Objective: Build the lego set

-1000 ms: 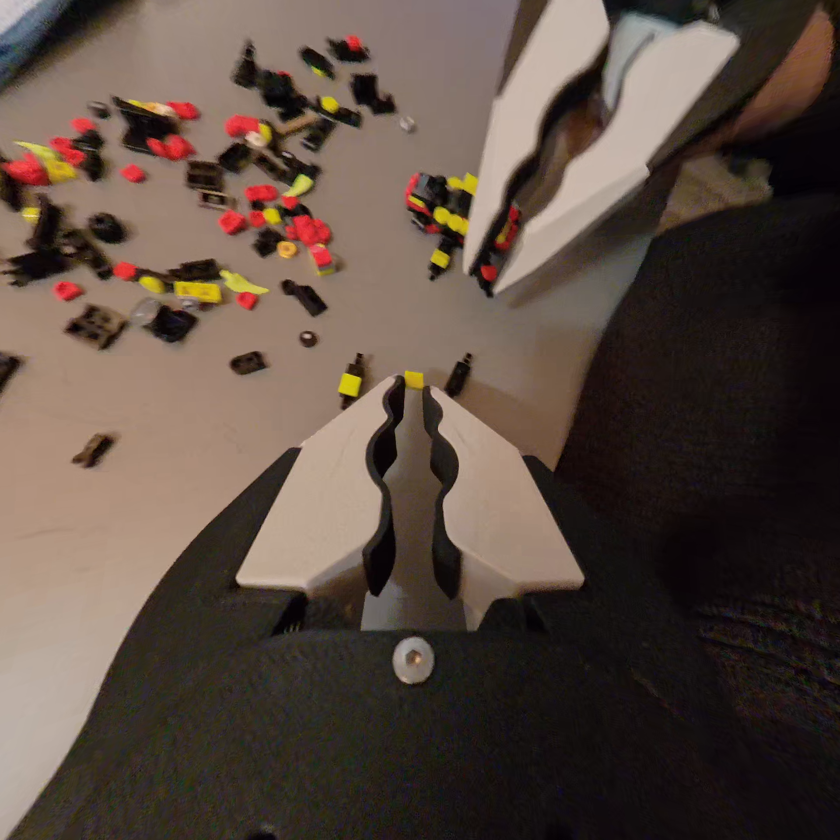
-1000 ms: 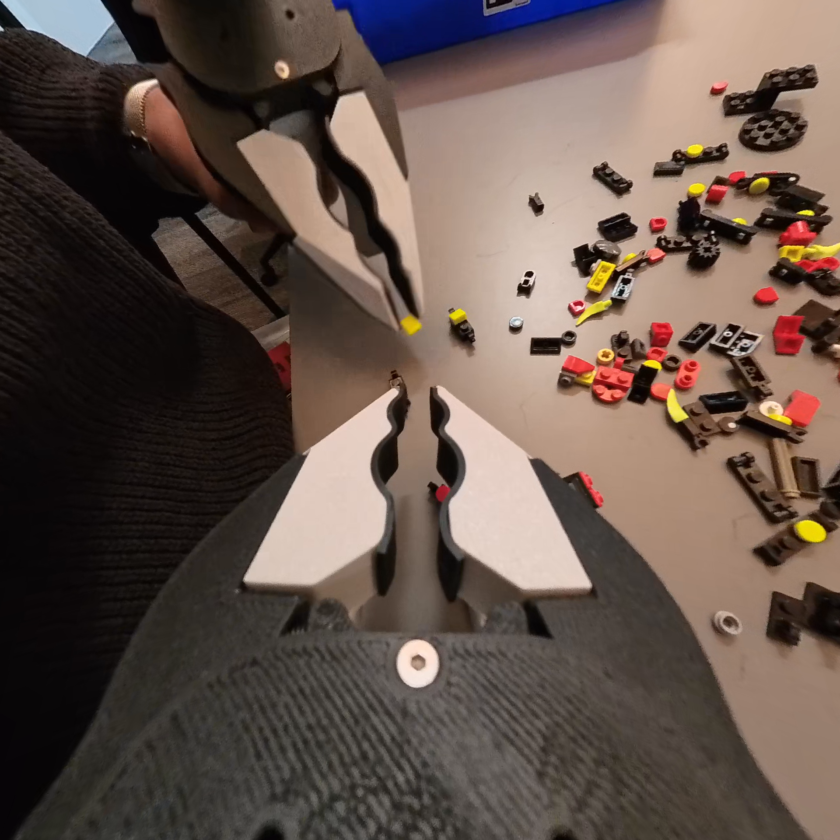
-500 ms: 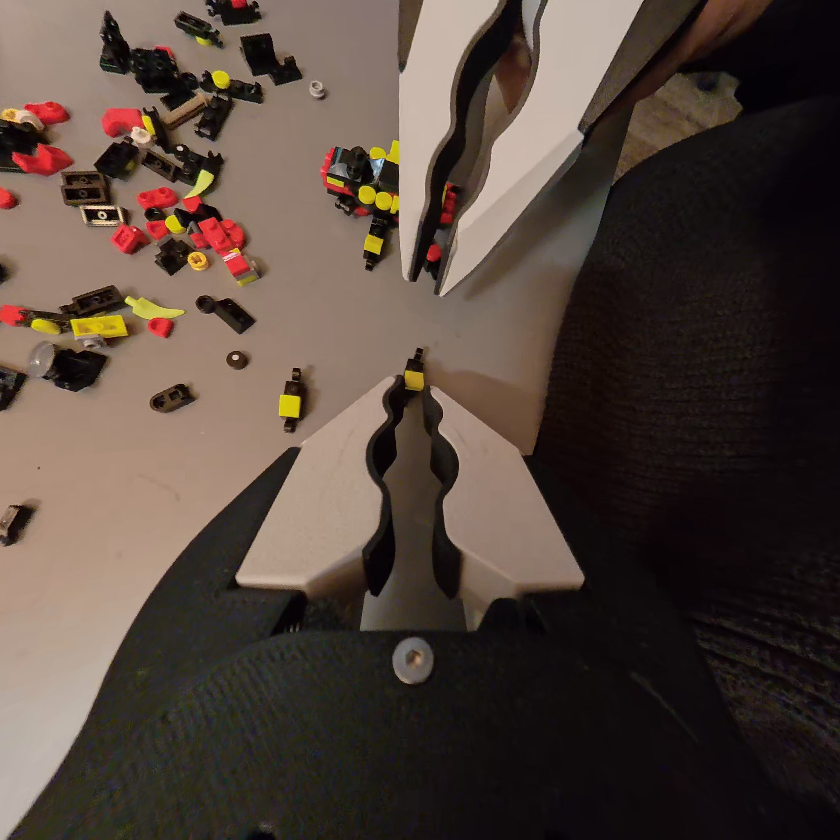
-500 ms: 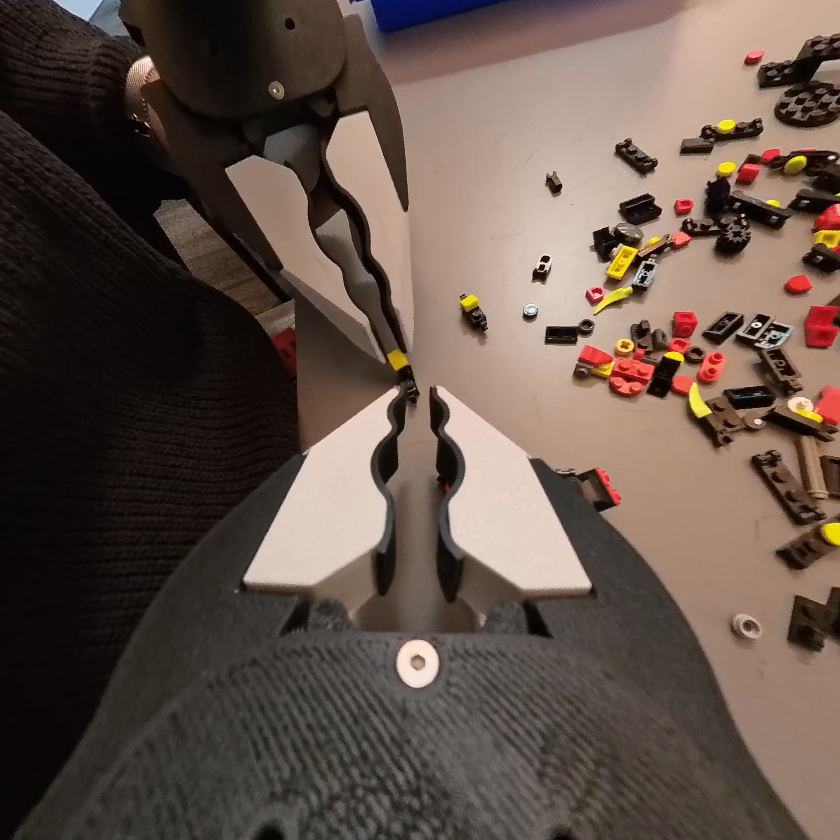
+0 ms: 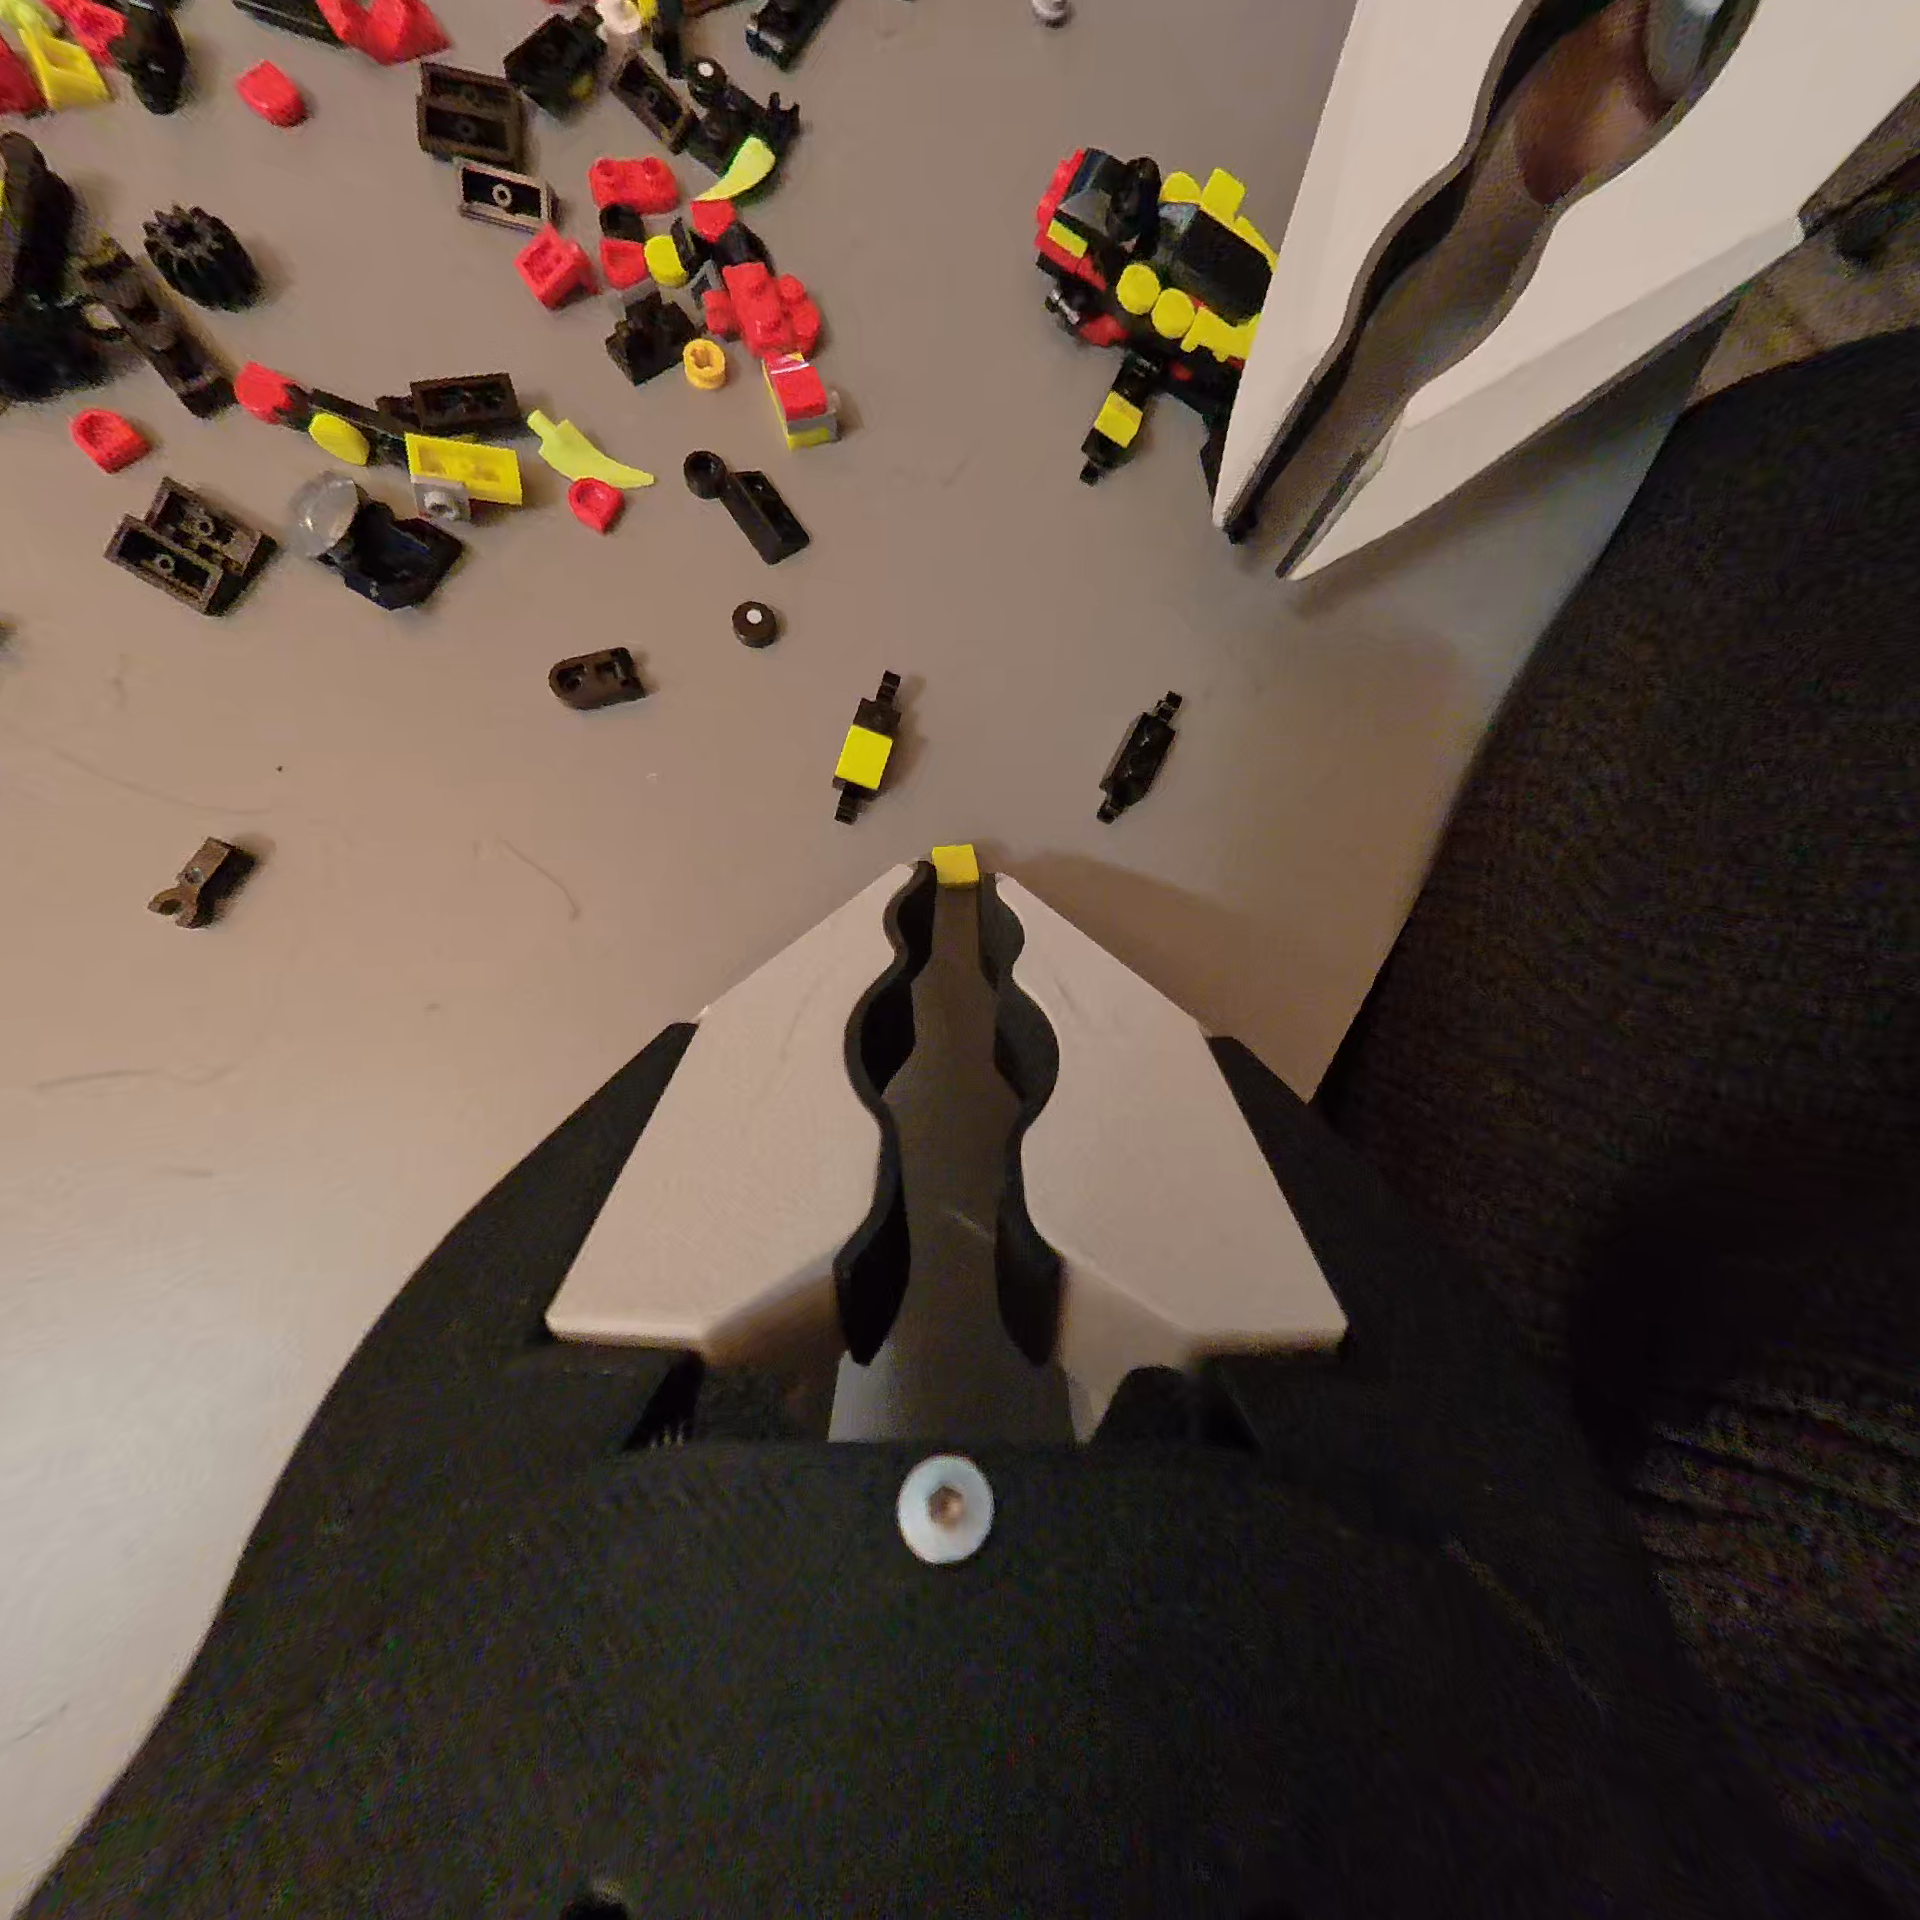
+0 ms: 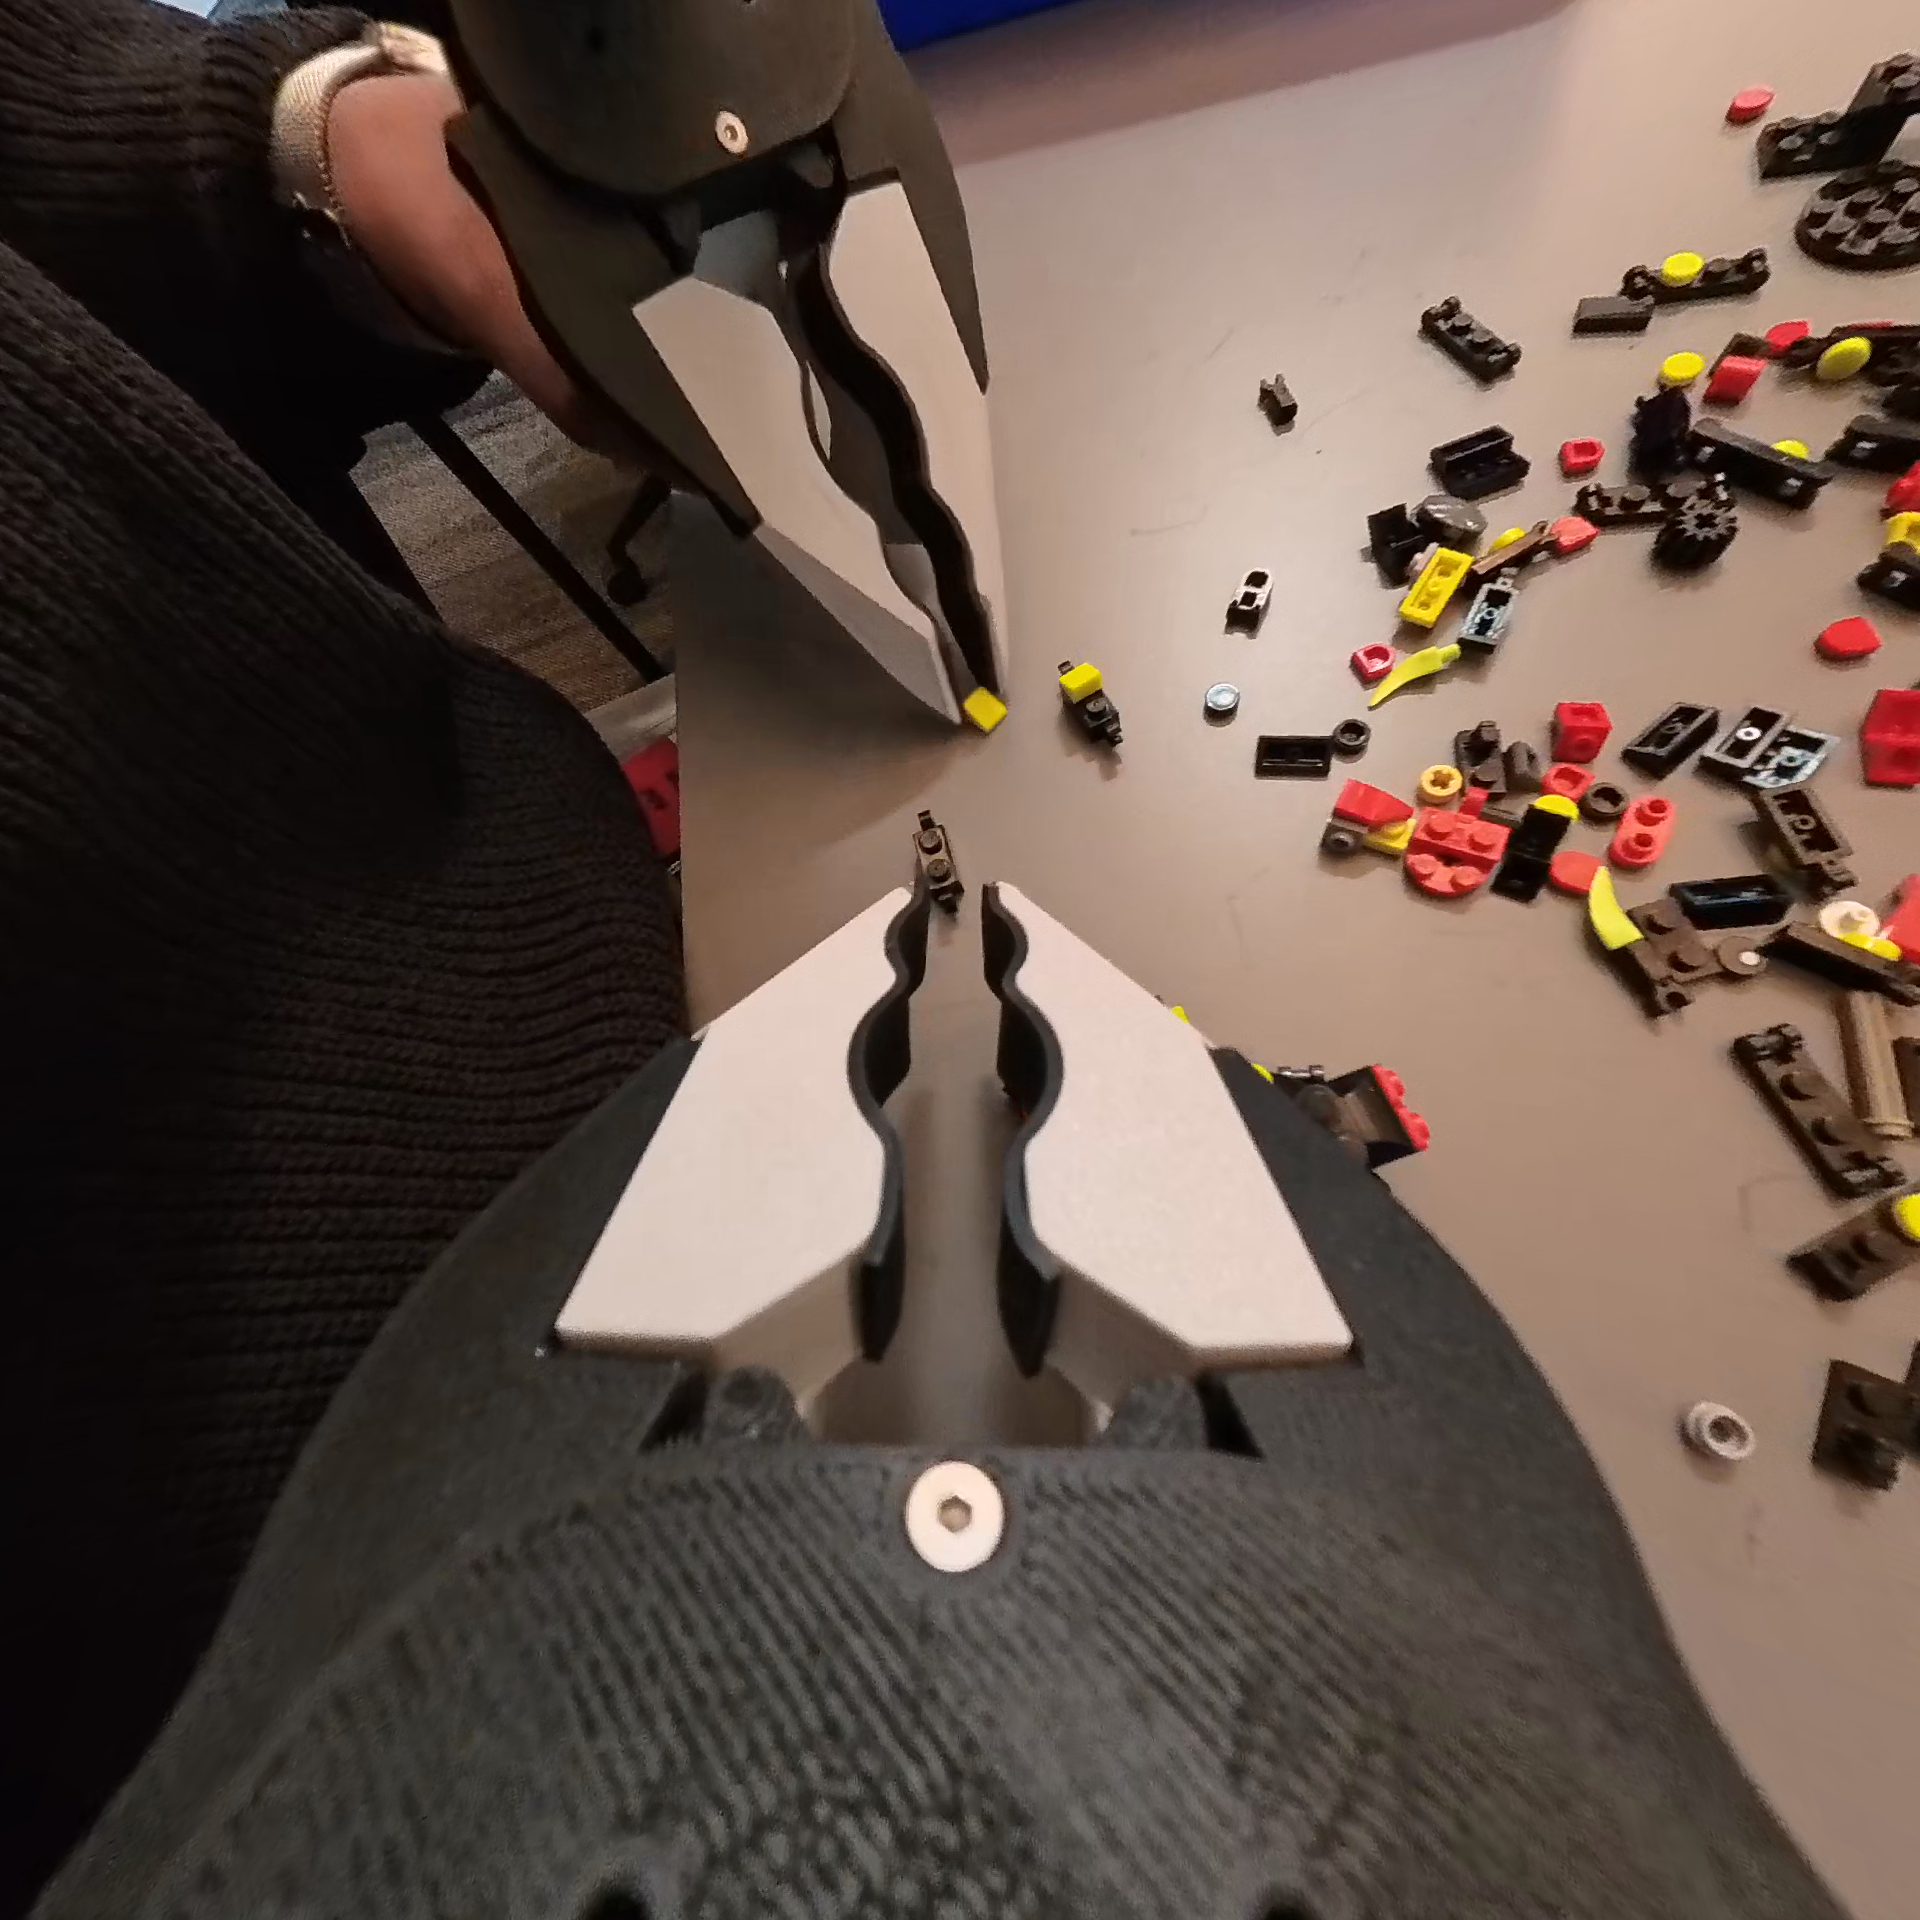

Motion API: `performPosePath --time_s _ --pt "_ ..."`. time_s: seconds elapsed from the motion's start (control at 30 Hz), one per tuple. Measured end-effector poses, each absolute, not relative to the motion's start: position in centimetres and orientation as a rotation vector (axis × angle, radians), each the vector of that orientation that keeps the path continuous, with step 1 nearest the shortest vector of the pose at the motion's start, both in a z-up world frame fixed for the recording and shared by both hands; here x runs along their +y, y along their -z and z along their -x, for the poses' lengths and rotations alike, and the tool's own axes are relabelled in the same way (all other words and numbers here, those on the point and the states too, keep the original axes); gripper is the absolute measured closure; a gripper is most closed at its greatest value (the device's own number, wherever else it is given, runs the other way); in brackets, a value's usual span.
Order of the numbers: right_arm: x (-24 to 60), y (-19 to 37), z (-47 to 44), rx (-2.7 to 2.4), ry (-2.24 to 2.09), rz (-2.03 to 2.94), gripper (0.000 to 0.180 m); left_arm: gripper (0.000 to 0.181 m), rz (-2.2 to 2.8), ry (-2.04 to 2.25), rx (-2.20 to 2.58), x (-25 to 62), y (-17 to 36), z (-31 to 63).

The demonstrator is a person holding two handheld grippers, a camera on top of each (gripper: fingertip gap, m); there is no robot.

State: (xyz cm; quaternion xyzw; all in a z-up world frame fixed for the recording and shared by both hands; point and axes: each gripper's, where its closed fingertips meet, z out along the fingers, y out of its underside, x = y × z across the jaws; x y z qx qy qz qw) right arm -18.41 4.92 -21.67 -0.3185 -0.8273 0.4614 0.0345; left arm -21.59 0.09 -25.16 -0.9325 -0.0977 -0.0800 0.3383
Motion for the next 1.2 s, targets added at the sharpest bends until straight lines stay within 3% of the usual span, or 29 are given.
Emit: performPosePath --time_s 1.2 --pt "5.1 21.5 18.0 -2.553 -1.440 0.987 0.171 0.181 2.403 0.243 -0.158 -0.2 24.3 20.3"
